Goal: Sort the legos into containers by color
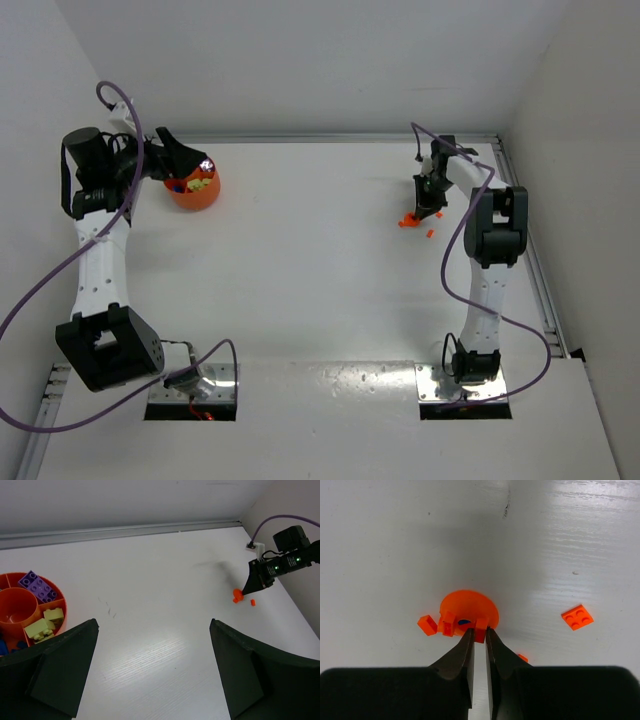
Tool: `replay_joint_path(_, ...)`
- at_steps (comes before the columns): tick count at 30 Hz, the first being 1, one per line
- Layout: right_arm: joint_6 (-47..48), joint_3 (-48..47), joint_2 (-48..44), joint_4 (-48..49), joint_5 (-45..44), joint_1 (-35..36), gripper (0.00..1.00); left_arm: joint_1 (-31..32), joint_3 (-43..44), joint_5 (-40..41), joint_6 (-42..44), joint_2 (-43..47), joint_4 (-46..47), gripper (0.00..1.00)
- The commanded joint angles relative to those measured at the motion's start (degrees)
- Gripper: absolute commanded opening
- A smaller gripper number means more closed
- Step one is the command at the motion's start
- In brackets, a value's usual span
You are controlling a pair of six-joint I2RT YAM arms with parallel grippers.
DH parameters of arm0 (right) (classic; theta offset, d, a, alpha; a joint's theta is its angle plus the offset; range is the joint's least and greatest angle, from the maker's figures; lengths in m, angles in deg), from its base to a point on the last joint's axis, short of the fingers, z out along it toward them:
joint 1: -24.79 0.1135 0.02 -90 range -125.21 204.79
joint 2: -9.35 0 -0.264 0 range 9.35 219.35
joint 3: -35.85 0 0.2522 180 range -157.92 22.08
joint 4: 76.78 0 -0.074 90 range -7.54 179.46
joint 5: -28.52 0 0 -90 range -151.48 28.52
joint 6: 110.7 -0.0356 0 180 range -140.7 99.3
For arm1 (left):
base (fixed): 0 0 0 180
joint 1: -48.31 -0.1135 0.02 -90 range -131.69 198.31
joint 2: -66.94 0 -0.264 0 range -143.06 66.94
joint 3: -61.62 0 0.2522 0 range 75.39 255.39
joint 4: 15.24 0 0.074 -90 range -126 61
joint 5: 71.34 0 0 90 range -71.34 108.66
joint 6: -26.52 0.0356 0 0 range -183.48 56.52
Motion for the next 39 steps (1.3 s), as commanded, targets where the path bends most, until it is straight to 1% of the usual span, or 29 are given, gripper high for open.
replay_joint_path(1,0.22,-1.2,-0.33,-0.21,0.4,-0.08,0.07,0.39,-0.22,-0.25,0.41,0.16,2.78,1.0)
replay_joint_path(5,1.35,0.12,-4.11,-0.74,2.59,-0.08,0.04,0.39,-0.22,-0.78,0.41,0.16,2.78,1.0)
replay_joint_path(8,2.59,1.26,-7.45,-2.57,4.26,-0.08,0.04,0.39,-0.22,-0.78,0.41,0.16,2.78,1.0)
replay_joint_path(12,3.82,3.37,-12.98,-2.58,6.29,-0.08,0.03,0.39,-0.74,-1.3,1.63,0.69,2.78,1.0)
replay_joint_path(14,4.35,3.9,-15.79,-2.58,6.82,-0.08,0.01,0.39,-0.74,-3.94,2.95,1.3,2.78,1.0)
replay_joint_path(15,4.96,3.9,-16.59,-2.58,8.21,-0.08,0.01,0.39,-1.27,-4.81,4.44,1.31,2.78,1.0)
replay_joint_path(16,4.96,4.42,-17.29,-2.58,9.27,-0.08,0.0,0.39,-2.06,-8.22,5.76,1.92,2.78,1.0)
replay_joint_path(19,5.49,4.43,-19.58,-2.58,13.14,-0.08,0.0,1.09,-3.38,-12.36,7.09,1.92,2.78,1.0)
replay_joint_path(20,6.01,5.04,-20.11,-2.58,14.54,-0.08,0.0,2.23,-3.38,-15.69,7.09,1.92,2.78,1.0)
replay_joint_path(22,6.02,6.35,-22.3,-1.36,16.83,0.63,0.0,5.65,-4.69,-19.22,4.47,0.35,2.78,1.0)
replay_joint_path(23,6.02,8.02,-23.27,0.56,19.97,1.23,0.0,9.58,-5.74,-21.76,3.76,-0.27,2.78,1.0)
replay_joint_path(26,4.88,10.57,-27.13,4.0,25.61,1.76,0.0,16.36,-7.68,-21.09,2.7,-0.98,2.78,0.94)
replay_joint_path(27,4.88,12.06,-28.01,6.1,26.67,1.77,0.0,20.91,-8.38,-20.56,2.7,-0.98,2.78,0.92)
replay_joint_path(29,3.65,13.21,-29.77,7.96,29.75,2.38,0.0,24.98,-8.39,-18.72,2.7,-0.98,2.78,0.9)
replay_joint_path(30,3.65,13.74,-31.26,8.66,31.15,2.91,0.0,26.83,-8.39,-18.19,2.7,-0.98,4.7,0.88)
replay_joint_path(31,2.69,14.62,-31.97,10.32,33.69,3.43,0.0,30.59,-9.0,-17.57,1.65,-0.98,5.76,0.83)
replay_joint_path(33,0.31,15.33,-33.64,11.91,35.47,4.22,0.0,34.12,-9.01,-16.34,0.07,-3.25,7.69,0.77)
replay_joint_path(34,-1.26,16.2,-34.26,13.75,36.87,5.01,0.0,36.84,-8.31,-16.34,-0.46,-4.22,7.7,0.69)
replay_joint_path(36,-1.97,16.73,-35.84,14.55,37.58,5.72,0.0,38.7,-7.61,-15.29,-1.6,-7.37,8.75,0.65)
replay_joint_path(38,-2.51,16.73,-36.54,14.56,37.58,6.43,0.0,39.85,-7.6,-15.8,-7.3,-9.49,11.73,0.64)
replay_joint_path(39,-2.51,16.73,-36.55,14.56,37.58,7.04,0.0,39.85,-7.6,-15.81,-10.11,-10.46,16.71,0.62)
